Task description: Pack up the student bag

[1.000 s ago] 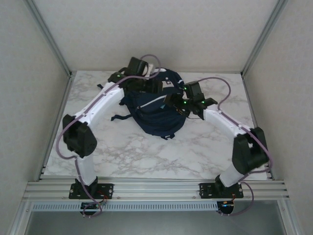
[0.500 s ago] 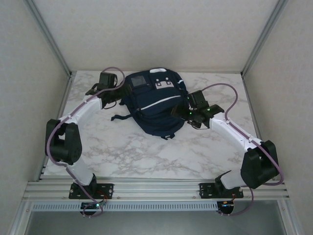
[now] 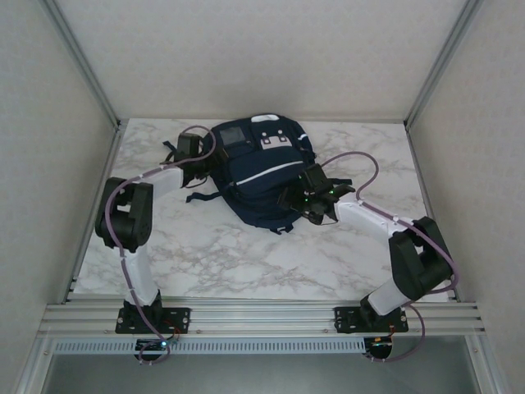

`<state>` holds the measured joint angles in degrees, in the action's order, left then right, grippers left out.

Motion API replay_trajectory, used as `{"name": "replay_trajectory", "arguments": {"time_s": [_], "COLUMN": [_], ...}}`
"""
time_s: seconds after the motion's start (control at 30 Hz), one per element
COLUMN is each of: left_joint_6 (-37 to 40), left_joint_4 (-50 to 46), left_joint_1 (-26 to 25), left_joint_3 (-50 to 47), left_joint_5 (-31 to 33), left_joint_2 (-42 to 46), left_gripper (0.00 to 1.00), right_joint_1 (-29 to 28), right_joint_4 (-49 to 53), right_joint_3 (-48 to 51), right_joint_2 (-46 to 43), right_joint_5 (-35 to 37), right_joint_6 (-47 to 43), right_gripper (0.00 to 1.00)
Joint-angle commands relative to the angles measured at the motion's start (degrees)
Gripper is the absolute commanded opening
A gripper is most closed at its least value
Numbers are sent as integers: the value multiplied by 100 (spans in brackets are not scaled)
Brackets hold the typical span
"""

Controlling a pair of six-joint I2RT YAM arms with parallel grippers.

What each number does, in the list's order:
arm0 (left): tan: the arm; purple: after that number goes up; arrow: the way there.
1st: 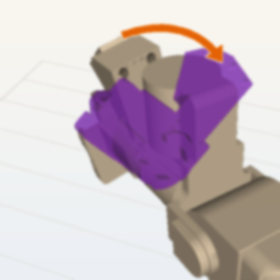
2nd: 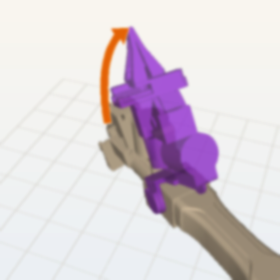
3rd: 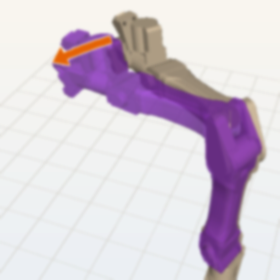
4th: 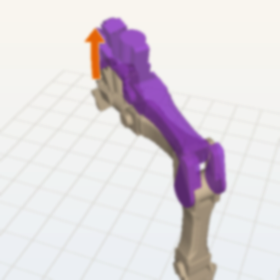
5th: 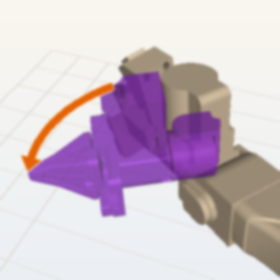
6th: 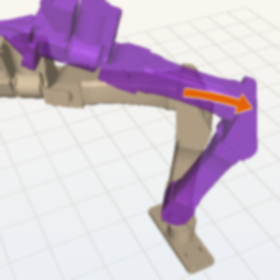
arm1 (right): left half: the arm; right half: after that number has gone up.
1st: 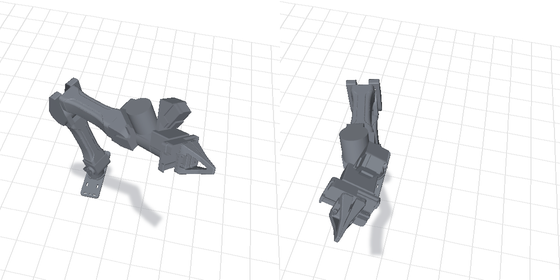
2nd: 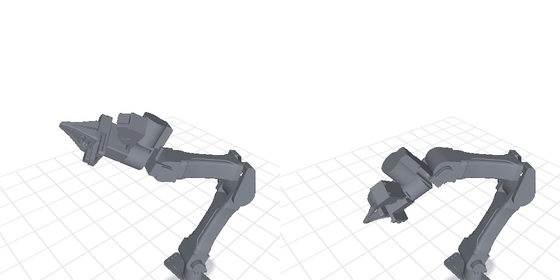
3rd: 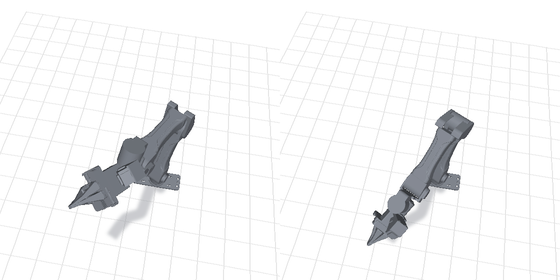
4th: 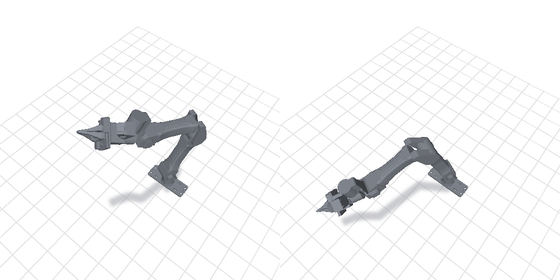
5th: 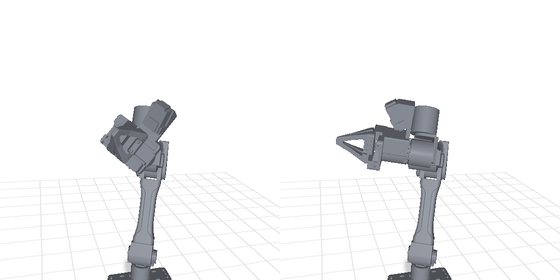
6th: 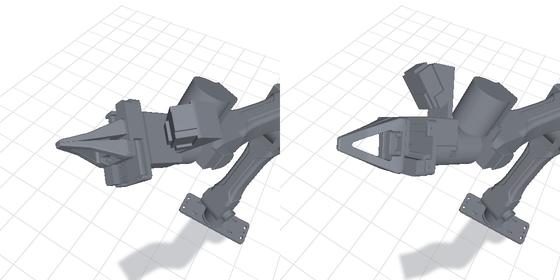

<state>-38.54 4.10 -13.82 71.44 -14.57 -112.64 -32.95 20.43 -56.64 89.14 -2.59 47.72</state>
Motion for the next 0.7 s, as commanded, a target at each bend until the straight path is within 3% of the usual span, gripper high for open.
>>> {"name": "replay_trajectory", "arguments": {"time_s": [0.0,0.1,0.13,0.37,0.67], "left_joint_6": [-106,-95,-117,-250,-851], "left_joint_4": [118,62,94,336,575], "left_joint_1": [-52,-55,-67,-401,-1191], "left_joint_3": [103,191,146,-882,-1891], "left_joint_5": [-56,-244,-315,-380,217], "left_joint_2": [-400,-633,-632,275,1591], "left_gripper": [46,2,0,0,0], "right_joint_1": [-36,-6,16,451,968], "right_joint_4": [-412,-275,-230,110,607], "right_joint_3": [-31,-242,-303,-1030,-2116], "right_joint_2": [246,437,484,1058,1695], "right_joint_5": [138,433,521,740,850], "right_joint_6": [178,168,143,-320,-894], "right_gripper": [78,72,72,62,61]}}
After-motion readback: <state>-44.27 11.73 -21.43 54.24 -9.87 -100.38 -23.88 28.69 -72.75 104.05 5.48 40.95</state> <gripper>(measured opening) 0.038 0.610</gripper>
